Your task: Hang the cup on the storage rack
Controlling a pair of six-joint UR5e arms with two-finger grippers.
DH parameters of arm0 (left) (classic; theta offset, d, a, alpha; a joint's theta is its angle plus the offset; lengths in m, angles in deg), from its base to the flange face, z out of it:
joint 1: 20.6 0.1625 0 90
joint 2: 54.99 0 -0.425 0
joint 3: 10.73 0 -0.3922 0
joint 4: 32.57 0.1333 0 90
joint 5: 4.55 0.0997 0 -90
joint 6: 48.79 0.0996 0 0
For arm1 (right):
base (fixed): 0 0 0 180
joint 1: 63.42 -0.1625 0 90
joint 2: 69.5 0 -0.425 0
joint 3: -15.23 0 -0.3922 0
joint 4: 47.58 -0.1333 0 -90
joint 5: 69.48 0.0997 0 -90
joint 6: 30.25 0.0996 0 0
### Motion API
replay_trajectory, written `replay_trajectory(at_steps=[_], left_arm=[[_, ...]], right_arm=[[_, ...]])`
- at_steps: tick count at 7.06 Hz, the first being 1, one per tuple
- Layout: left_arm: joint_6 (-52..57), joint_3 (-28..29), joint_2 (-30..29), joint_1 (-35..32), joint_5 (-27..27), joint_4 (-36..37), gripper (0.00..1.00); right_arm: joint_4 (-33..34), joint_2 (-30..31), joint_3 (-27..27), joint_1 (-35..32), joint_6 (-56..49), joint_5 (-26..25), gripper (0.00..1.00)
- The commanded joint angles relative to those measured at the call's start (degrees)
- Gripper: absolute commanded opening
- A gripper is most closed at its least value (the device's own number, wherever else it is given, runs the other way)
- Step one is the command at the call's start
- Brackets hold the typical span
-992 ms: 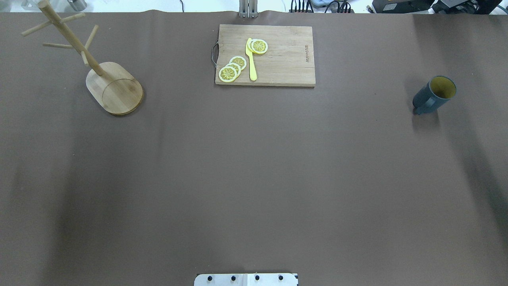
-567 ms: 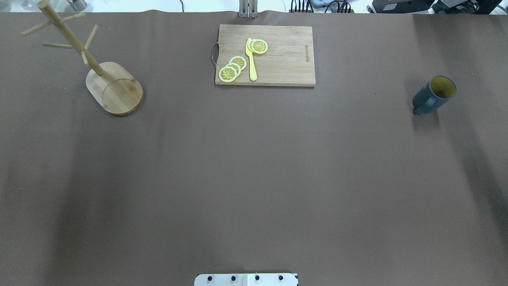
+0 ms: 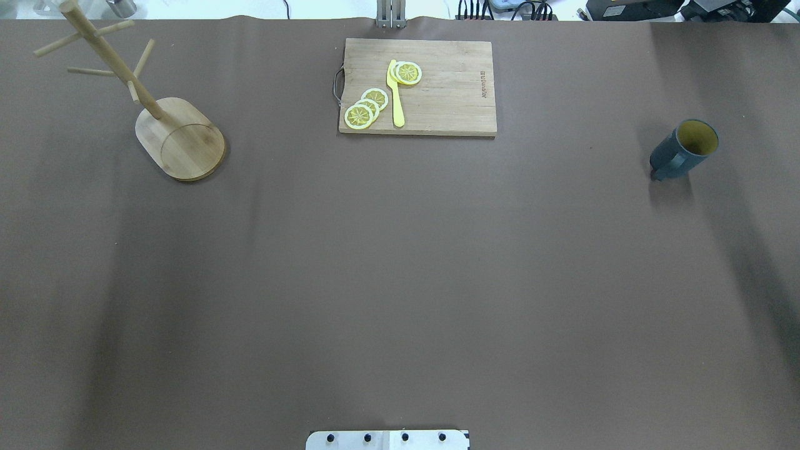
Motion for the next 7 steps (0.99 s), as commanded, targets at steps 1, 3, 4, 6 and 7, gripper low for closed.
replay_trajectory(at_steps=[1,3,4,6,7], left_arm=[[-0.4,-0.6,0.64,-0.05,-0.38,-0.21,0.98],[-0.92,-0.69,0.64,0.04,-0.74,-0.29,0.98],[-1.19,-1.3,0.64,-0.05,-0.83,-0.38,0.98],[-1.37,-1.92,0.9,-0.05,-0.74,-0.38,0.98],[-1.45,-2.53,0.99,-0.14,-0.83,-0.38,0.98]], right_arm=[[-0.52,-4.76,3.32,2.37,3.67,0.96,1.0],[-0.52,-11.52,9.8,5.1,7.19,1.85,1.0],[-0.52,-13.21,11.4,6.24,9.21,1.76,0.99],[-0.52,-13.49,12.03,8.61,9.75,1.41,0.97],[-0.6,-13.4,12.56,9.49,9.67,1.15,0.93]])
